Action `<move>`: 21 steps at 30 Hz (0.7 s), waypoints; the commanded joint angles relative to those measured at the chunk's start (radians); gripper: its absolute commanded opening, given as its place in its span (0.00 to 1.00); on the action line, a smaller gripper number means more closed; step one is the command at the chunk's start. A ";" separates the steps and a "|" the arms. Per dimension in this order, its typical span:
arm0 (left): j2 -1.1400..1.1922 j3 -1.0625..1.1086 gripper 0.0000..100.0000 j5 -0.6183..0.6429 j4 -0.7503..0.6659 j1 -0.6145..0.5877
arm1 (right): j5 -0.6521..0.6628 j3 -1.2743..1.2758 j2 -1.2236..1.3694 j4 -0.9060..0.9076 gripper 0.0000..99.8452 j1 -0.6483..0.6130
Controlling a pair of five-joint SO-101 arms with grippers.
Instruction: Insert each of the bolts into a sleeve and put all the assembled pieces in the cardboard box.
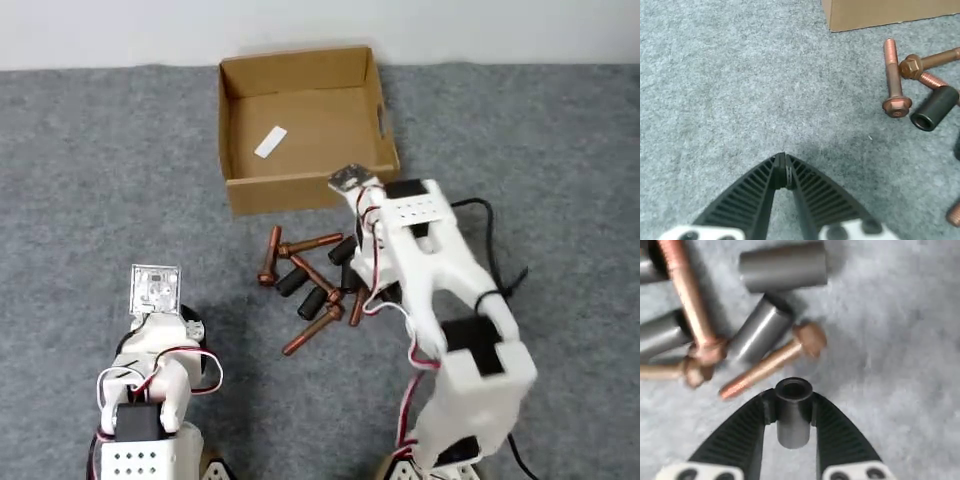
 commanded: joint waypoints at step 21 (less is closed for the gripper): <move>-0.002 -0.005 0.01 0.000 0.008 0.003 | -0.161 0.041 -0.750 0.421 0.01 0.130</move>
